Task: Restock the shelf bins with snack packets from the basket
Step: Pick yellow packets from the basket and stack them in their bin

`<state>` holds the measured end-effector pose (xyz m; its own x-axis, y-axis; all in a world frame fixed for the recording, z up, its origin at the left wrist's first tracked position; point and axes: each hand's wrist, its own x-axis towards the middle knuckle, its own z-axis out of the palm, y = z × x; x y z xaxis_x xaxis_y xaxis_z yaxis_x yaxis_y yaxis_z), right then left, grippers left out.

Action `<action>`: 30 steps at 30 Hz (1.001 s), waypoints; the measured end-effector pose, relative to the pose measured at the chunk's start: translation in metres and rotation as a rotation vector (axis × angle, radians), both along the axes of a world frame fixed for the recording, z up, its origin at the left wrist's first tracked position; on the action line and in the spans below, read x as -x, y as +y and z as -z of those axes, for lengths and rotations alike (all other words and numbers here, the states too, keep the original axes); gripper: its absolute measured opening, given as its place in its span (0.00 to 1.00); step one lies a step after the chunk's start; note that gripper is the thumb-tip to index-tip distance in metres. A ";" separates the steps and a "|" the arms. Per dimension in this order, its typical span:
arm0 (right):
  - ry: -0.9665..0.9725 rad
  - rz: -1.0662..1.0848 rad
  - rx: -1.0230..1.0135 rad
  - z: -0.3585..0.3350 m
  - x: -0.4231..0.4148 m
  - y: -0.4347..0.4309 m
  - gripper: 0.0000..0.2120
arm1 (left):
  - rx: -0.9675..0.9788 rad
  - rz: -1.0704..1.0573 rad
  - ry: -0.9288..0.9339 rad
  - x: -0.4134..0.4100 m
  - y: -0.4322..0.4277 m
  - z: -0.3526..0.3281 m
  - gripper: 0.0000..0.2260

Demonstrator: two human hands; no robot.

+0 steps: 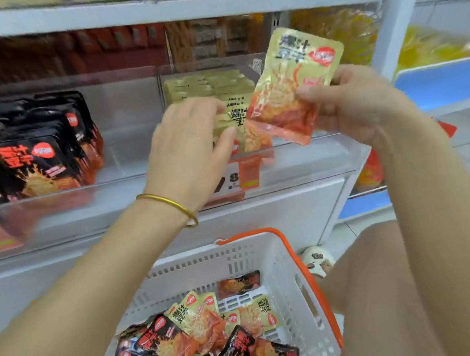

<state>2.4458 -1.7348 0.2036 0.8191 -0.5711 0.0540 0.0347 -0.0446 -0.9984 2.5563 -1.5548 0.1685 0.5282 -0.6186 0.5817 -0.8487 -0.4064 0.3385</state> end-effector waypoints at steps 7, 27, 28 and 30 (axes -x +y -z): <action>0.588 -0.006 0.443 0.024 -0.083 -0.041 0.11 | -0.405 -0.127 -0.235 -0.015 -0.015 0.023 0.29; 0.688 0.073 0.474 0.053 -0.109 -0.037 0.25 | -0.389 -0.148 -0.324 -0.019 -0.017 0.032 0.25; 0.690 0.085 0.489 0.051 -0.107 -0.036 0.25 | -0.388 -0.144 -0.318 -0.019 -0.016 0.033 0.25; 0.676 0.103 0.458 0.045 -0.102 -0.035 0.24 | -0.352 -0.129 -0.303 -0.019 -0.014 0.031 0.25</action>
